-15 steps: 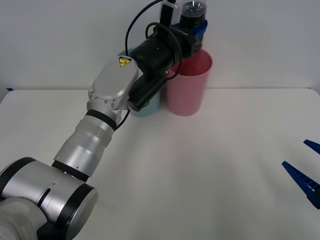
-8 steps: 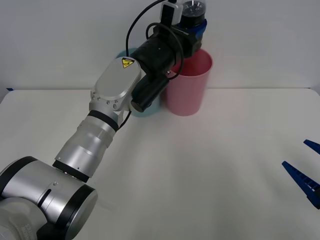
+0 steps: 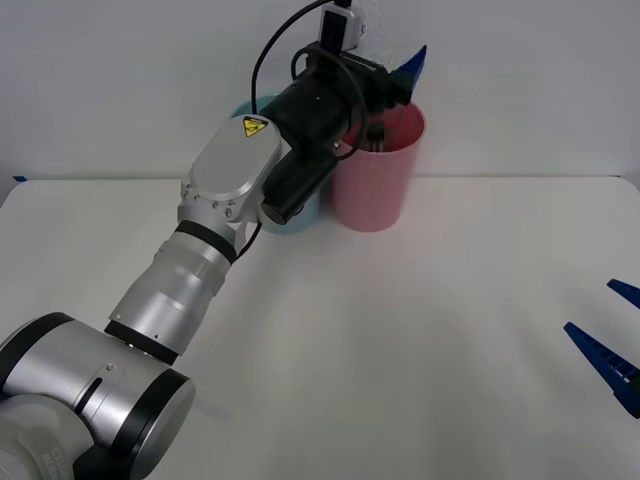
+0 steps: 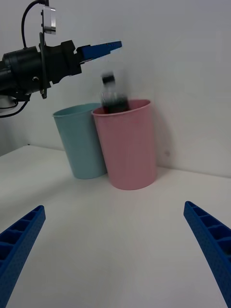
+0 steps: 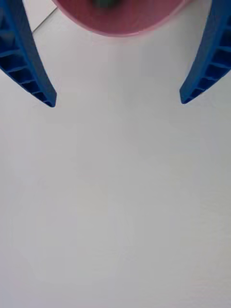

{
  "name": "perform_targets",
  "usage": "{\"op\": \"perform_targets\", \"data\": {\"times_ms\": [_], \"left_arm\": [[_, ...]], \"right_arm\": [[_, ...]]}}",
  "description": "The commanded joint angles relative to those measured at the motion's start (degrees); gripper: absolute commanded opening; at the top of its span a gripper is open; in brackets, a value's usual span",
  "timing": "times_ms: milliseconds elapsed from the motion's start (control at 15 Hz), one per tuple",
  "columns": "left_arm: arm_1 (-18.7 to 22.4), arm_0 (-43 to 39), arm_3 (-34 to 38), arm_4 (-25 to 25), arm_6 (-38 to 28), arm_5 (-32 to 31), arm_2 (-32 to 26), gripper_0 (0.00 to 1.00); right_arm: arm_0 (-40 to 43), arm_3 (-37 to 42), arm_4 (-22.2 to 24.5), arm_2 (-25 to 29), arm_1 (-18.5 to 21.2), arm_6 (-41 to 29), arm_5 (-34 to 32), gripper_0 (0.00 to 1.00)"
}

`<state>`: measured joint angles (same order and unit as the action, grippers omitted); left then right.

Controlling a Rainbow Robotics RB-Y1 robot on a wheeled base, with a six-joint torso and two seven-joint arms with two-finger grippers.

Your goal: Grasp the object on the table and drop it into the matching bin: aluminum can to the light blue bin, PET bottle to the pink bin.

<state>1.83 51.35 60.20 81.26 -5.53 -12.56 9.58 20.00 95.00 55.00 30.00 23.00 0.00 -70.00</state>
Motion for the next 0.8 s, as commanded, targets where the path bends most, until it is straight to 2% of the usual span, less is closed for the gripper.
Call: {"op": "perform_targets", "data": {"times_ms": [67, 200, 333, 467, 800], "left_arm": [[0.6, 0.0, 0.2, -2.4, 0.0, -1.2, 0.1, 1.0], [3.3, -0.3, 1.1, -6.4, -0.1, -1.7, 2.4, 1.0], [7.8, -0.8, 2.9, -12.8, -0.2, -2.0, 6.0, 1.0], [11.4, -3.3, 6.7, -17.0, -0.2, -2.7, 7.7, 1.0], [17.1, -12.2, 17.2, -20.8, -0.3, -5.1, 6.9, 1.0]], "right_arm": [[0.0, 0.0, 0.0, 0.0, 0.0, 0.0, 0.0, 1.0], [0.0, 0.0, 0.0, 0.0, 0.0, 0.0, 0.0, 1.0], [0.0, 0.0, 0.0, 0.0, 0.0, 0.0, 0.0, 1.0], [0.0, 0.0, 0.0, 0.0, 0.0, 0.0, 0.0, 1.0], [0.0, 0.0, 0.0, 0.0, 0.0, 0.0, 0.0, 1.0]]}}
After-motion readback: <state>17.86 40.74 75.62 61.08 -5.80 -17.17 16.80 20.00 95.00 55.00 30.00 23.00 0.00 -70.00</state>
